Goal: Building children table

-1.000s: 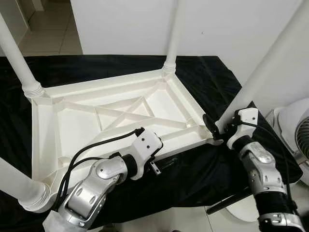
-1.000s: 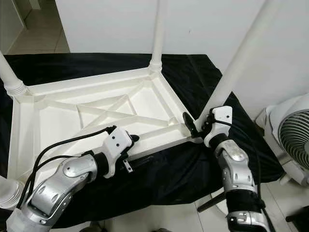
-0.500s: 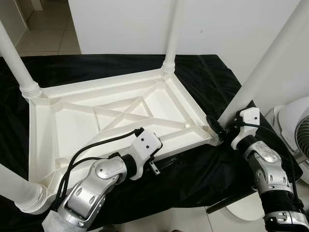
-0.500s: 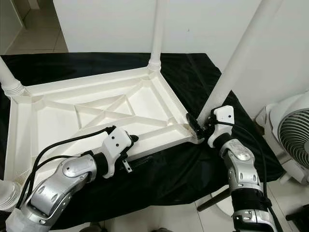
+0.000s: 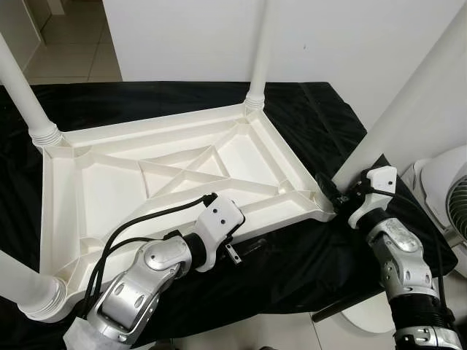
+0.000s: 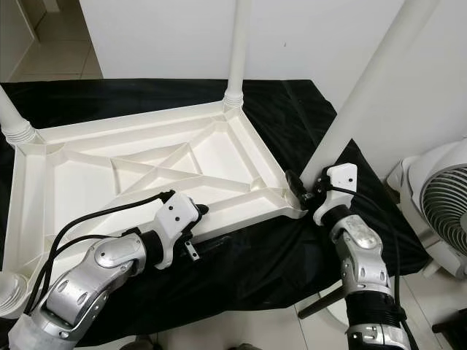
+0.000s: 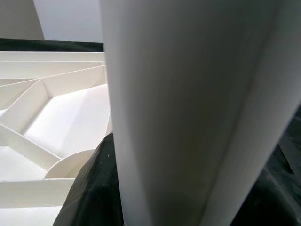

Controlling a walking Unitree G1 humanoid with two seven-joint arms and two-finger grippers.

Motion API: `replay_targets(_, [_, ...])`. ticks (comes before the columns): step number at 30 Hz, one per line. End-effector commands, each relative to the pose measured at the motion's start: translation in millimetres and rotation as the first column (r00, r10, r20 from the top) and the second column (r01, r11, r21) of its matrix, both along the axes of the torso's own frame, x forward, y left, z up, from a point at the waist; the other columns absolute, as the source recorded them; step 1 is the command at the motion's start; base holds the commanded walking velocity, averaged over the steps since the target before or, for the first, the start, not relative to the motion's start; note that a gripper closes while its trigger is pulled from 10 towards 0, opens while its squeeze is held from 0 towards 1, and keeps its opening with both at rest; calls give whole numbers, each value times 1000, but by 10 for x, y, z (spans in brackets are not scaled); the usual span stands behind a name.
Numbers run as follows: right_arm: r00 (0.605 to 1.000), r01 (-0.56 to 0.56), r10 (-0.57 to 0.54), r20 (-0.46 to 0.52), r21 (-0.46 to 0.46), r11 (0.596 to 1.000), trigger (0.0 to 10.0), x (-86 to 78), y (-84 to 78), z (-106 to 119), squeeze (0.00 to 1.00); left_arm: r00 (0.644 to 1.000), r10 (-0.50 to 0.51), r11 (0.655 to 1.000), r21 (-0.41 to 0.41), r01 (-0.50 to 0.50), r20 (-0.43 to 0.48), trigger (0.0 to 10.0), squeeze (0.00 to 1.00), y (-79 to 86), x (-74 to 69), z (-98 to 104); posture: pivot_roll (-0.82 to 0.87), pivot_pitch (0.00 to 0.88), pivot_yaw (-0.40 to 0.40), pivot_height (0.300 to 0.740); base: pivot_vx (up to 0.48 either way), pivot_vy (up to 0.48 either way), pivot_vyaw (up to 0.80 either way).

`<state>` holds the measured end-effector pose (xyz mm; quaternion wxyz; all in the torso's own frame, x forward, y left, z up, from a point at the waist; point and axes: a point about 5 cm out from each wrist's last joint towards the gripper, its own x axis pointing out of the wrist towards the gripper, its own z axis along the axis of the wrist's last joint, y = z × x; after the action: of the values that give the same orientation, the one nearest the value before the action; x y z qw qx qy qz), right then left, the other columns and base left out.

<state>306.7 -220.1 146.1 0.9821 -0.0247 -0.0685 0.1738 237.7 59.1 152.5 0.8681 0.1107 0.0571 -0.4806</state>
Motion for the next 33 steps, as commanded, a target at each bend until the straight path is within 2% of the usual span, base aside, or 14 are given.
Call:
replay_targets(1, [999,2,-1,-32,29,1000,10000,-17,102,-88,0,999,-32,999,4,32,-11,10000,0,-39,-35,-5,116,82,-39,740,0,0,0])
replay_targets(9, [998,49,-47,-33,49,998,10000,-36,108,-113,0,999,-36,999,4,36,-14,10000,0,-48,-39,-14,110,85,-40,740,0,0,0])
replay_targets(17, [990,138,-137,-21,58,989,10000,-97,267,-145,0,999,-39,999,6,39,-17,10000,0,-59,-31,-23,104,92,-45,740,0,0,0])
replay_targets(22, [984,179,-178,-18,58,982,10000,-97,295,-154,0,999,-40,999,5,40,-17,10000,0,-61,-30,-23,101,92,-46,740,0,0,0])
replay_targets(24, [968,249,-248,-27,65,966,10000,-103,347,-188,0,999,-44,999,4,44,-17,10000,0,-71,-28,-24,98,89,-46,740,0,0,0])
replay_targets(25, [968,249,-248,-27,65,966,10000,-103,347,-188,0,999,-44,999,4,44,-17,10000,0,-71,-28,-24,98,89,-46,740,0,0,0])
replay_targets(26, [949,315,-313,-40,67,947,10000,-122,402,-227,0,999,-47,999,3,47,-16,10000,0,-78,-25,-24,98,85,-46,740,0,0,0])
replay_targets(30, [923,383,-379,-60,70,921,10000,-145,448,-264,0,999,-50,999,3,50,-15,10000,0,-82,-19,-22,97,84,-47,740,0,0,0])
replay_targets(33, [917,396,-389,-83,84,915,10000,-147,488,-291,0,998,-55,998,3,55,-14,10000,0,-92,-22,-18,96,81,-46,740,0,0,0])
